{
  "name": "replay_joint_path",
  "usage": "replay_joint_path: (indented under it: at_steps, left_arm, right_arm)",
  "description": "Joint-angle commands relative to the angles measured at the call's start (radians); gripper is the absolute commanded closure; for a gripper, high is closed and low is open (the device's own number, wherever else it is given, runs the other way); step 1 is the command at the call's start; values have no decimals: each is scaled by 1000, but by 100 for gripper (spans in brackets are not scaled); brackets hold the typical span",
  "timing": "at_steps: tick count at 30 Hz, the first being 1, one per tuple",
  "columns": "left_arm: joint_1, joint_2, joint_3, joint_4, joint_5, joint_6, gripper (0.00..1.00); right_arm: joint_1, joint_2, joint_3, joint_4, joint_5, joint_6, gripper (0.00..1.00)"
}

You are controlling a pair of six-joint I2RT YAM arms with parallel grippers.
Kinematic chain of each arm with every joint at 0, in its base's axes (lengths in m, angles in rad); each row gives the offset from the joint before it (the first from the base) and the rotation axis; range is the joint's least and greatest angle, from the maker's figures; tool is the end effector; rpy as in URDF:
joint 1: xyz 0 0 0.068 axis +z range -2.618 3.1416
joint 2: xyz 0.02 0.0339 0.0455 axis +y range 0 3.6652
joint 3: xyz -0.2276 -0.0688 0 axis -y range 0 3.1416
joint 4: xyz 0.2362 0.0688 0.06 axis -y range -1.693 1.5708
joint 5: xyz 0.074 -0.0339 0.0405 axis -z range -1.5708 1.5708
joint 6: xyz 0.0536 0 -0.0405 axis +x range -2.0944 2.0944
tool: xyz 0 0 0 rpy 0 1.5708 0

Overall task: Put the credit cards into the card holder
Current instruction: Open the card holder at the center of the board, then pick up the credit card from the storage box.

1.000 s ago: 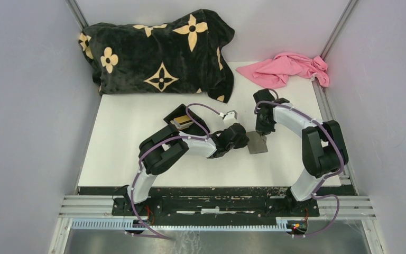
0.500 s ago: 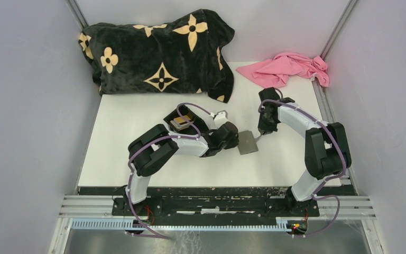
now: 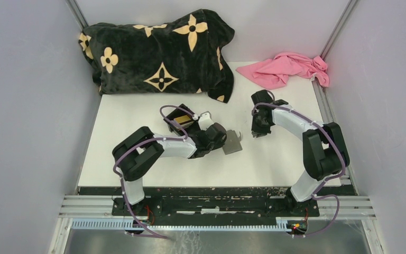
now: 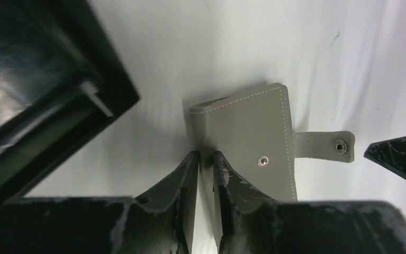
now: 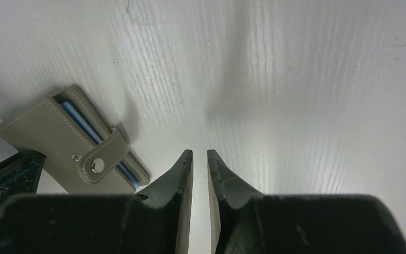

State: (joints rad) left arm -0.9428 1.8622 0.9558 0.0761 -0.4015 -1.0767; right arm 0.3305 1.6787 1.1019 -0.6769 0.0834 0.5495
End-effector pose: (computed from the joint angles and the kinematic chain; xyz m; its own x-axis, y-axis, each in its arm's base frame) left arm 0.2293 -0.2802 0.0915 -0.7251 -0.3807 -0.5739 -0.1020 0.8835 -0.4572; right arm 0.2994 0.0980 0.1402 -0.9225 0.2337 -0.3072 0.2145 0.9721 0.0953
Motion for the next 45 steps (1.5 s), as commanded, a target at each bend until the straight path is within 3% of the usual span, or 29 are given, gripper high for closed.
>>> replay_joint_path:
  at_steps: [1,10,15,19,22,25,27,29,30,31,40,45]
  left_arm:
    - [19,31,-90,-360,-76,19,68]
    - [15,-107,18,-490,-141,48,41]
    - [14,-273,91,-534,-169,93,35]
    - [10,-441,144,-492,-182,205,31]
    - [12,-537,168,-472,-260,213,25]
    - [13,-641,126,-404,-279,273,29]
    - [23,-716,56,-362,-254,309,12]
    - [34,-793,-18,-306,-238,304,1]
    - [41,-821,-40,-297,-234,294,1]
    - [51,-841,-51,-314,-240,276,1]
    - [61,-892,-61,-633,-390,55,1]
    - [63,-914,-94,-807,-458,-142,8]
  right_arm:
    - [28,-15,12,20,23,10,75]
    - [61,-79,118,-8,58,-72,58]
    - [84,-150,244,19,76,-162,55]
    - [94,-210,302,164,131,-249,47]
    - [90,-246,263,365,232,-149,42]
    - [86,-237,237,511,168,-110,34]
    - [84,-190,295,497,71,-95,26]
    - [90,-127,355,469,-50,-93,8]
    - [99,-105,374,466,-90,-101,1]
    - [115,-86,387,467,-110,-120,0]
    - [302,154,655,283,-131,-366,1]
    - [388,277,789,186,-140,-417,5]
